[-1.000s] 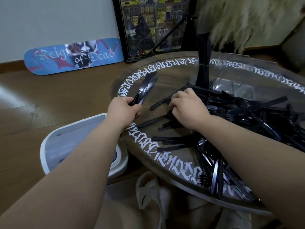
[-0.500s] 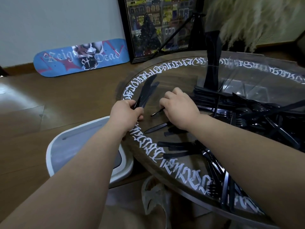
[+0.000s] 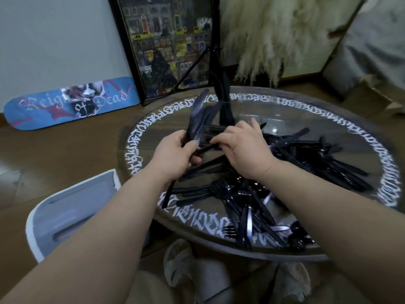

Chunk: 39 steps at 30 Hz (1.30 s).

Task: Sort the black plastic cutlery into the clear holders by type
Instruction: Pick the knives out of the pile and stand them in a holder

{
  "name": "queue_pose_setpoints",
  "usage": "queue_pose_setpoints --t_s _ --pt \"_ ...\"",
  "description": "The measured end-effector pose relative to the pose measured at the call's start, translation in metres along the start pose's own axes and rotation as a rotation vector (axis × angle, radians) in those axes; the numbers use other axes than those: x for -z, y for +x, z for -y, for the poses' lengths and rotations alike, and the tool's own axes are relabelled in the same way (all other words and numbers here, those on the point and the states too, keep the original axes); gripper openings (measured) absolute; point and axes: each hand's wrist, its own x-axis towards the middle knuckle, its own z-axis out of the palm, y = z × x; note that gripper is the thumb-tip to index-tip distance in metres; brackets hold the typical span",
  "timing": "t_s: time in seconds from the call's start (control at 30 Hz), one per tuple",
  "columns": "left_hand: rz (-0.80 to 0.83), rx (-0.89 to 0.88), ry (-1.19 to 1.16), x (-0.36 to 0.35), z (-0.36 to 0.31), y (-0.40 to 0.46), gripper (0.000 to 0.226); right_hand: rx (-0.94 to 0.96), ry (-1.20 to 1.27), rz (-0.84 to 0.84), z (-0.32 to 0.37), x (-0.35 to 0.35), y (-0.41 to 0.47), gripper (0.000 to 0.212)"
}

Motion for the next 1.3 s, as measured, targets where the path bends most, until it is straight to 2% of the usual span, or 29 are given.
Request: queue_pose_setpoints --t_s 0.1,0.2,0.3,0.33,0.43,0.5,0.57,0.67,0.73,0.83,1.07,1.17,1.3 --pt "0.079 -0.063 0.173 -0.028 -0.016 -0.004 0.009 -0.112 0.030 0.062 -0.018 0.017 -0.022 0.023" --pt "0.160 -0.115 0.247 -0.053 -0.027 -0.011 0.009 -0.189 0.169 -0.023 -0.032 0.025 -0.037 0.005" --pt "0.184 -0.166 0.333 -0.074 -0.029 -0.013 0.011 -0.229 0.257 -0.068 -0.044 0.028 -0.047 0.017" --pt "0.170 -0.165 0.323 -0.078 -0.028 -0.013 0.012 -0.245 0.259 -0.106 -0.048 0.028 -0.051 0.016" --pt "0.111 -0.130 0.257 -0.085 -0.023 -0.009 0.016 -0.347 0.265 -0.380 -0.067 0.031 -0.064 0.002" --pt "0.109 -0.110 0.242 -0.088 -0.019 -0.006 0.017 -0.524 0.335 -0.446 -0.081 0.035 -0.074 0.015" --pt "0.125 -0.111 0.201 -0.092 -0.017 -0.004 0.015 -0.732 0.526 -0.417 -0.094 0.030 -0.084 0.020" --pt "0.160 -0.131 0.185 -0.101 -0.017 0.002 0.011 -0.939 1.008 -0.405 -0.105 0.018 -0.091 0.013" --pt "0.195 -0.127 0.165 -0.105 -0.017 0.007 0.010 -0.950 1.186 -0.395 -0.110 0.016 -0.087 0.019" --pt "0.225 -0.112 0.145 -0.109 -0.014 0.014 0.010 -0.925 1.357 -0.404 -0.117 0.019 -0.076 0.015" --pt "0.220 -0.120 0.185 -0.115 -0.012 0.029 0.014 -0.908 1.342 -0.308 -0.132 0.028 -0.073 0.018" --pt "0.195 -0.117 0.200 -0.121 -0.015 0.030 0.023 -0.909 1.296 -0.249 -0.135 0.028 -0.077 0.015" --pt "0.244 -0.101 0.091 -0.135 -0.023 0.026 0.029 -0.892 1.402 -0.219 -0.133 0.025 -0.078 0.010"
